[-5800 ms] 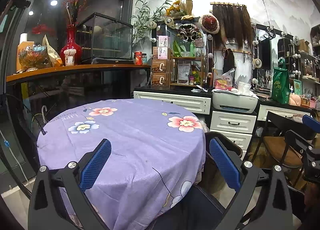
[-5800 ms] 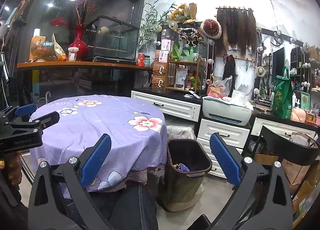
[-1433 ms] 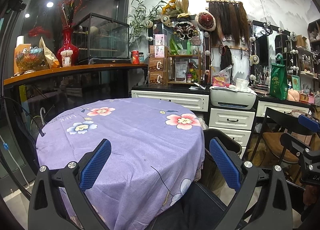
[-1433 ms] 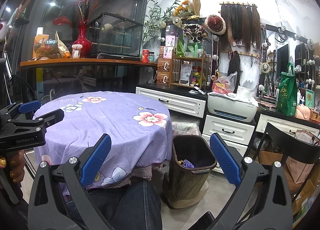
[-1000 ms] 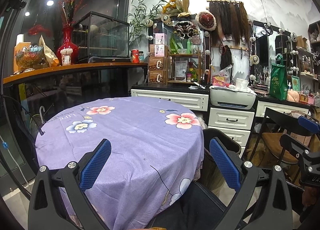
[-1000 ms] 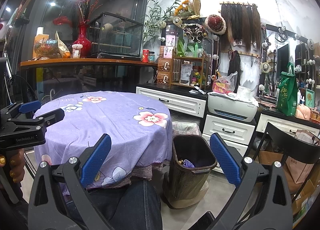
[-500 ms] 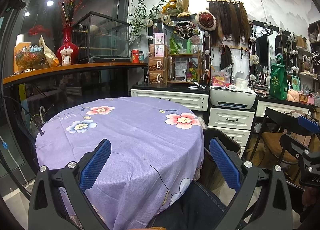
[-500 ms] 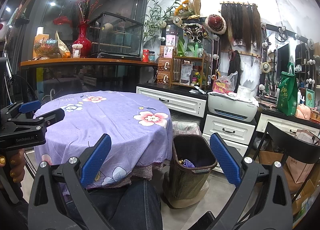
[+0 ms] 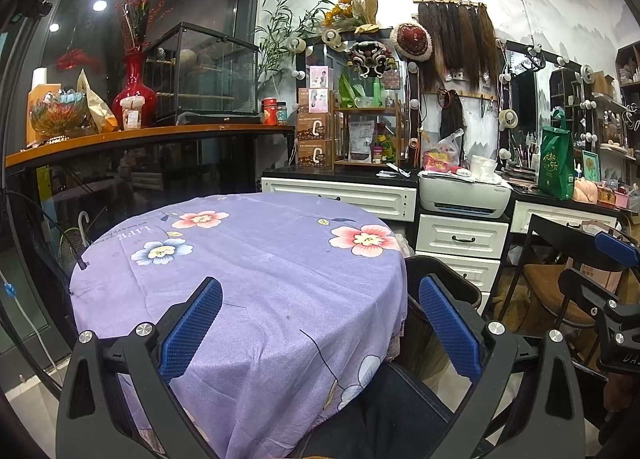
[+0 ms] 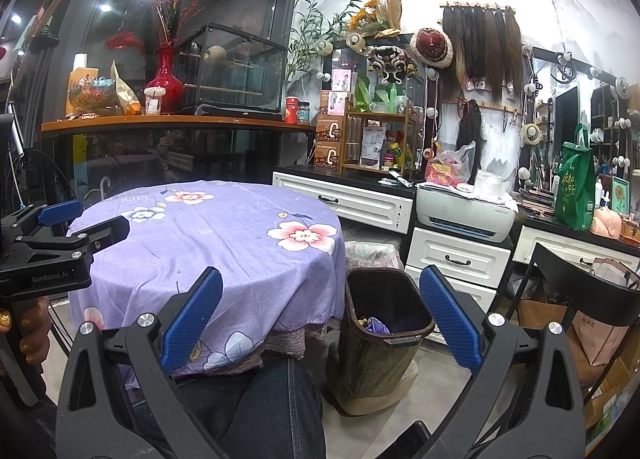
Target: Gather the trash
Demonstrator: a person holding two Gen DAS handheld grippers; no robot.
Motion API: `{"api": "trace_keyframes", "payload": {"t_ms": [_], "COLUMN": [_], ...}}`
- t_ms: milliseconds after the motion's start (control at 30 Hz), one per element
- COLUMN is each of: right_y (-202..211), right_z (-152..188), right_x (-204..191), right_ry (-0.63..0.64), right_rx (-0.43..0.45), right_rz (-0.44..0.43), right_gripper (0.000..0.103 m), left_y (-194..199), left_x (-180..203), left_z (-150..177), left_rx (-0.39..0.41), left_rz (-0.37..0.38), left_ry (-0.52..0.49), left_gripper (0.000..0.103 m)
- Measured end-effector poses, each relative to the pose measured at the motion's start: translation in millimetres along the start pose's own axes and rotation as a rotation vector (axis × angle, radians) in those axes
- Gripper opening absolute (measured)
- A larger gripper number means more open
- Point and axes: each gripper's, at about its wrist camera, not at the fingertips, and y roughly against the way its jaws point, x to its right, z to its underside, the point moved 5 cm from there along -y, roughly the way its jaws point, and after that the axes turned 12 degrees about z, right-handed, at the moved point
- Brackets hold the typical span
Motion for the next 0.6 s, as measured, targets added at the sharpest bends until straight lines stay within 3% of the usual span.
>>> {"api": "trace_keyframes", "payload": {"t_ms": [600], "right_y": [0.0], "right_z": [-0.9], "right_x": [-0.6], "right_ry": [0.001], "right_rx": [0.000], "right_rz": [0.001], "right_gripper": [0.097], "left_y": [0.2], "left_x": [0.2], "left_z": [-0.1], "left_rx": [0.001], "left_rz": [-0.003], "left_ry": [-0.001], "left_gripper": [0.098]}}
